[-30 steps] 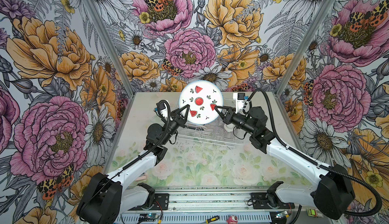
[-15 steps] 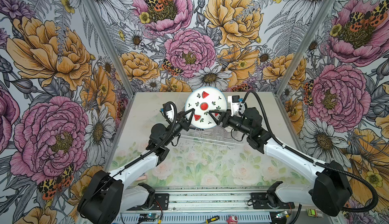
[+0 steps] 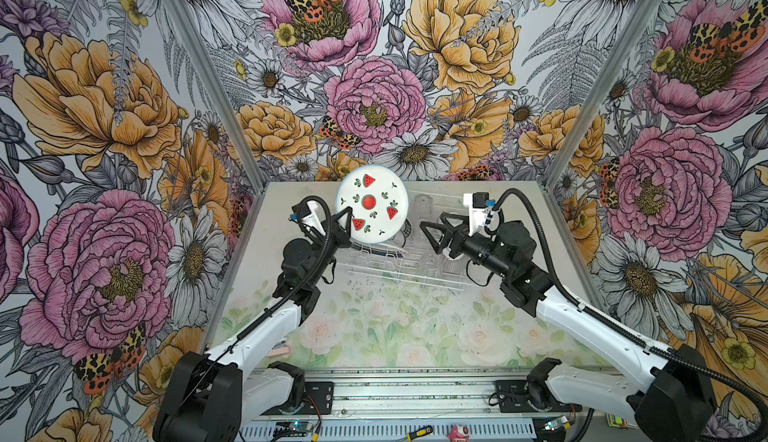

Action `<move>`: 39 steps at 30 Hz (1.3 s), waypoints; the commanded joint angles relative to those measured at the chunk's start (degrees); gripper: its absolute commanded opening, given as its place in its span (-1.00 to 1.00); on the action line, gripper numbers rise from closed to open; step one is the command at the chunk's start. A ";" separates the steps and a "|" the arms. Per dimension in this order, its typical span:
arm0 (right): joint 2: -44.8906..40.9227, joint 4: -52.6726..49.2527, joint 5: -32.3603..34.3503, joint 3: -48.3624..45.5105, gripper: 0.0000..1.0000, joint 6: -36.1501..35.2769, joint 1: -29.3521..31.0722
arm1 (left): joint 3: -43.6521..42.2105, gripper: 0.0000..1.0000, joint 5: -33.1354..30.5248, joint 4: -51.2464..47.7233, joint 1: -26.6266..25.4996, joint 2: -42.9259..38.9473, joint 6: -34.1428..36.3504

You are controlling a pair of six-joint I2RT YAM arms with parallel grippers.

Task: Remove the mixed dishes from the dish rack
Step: 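Open the right gripper and pull it back while the left gripper takes the plate, then lower the plate flat onto the table beside the rack with the left gripper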

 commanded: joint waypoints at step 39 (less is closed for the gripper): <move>5.08 -9.04 3.16 -3.02 0.98 -6.33 0.26 | -13.39 -0.71 -10.36 -14.87 19.90 -1.93 -10.75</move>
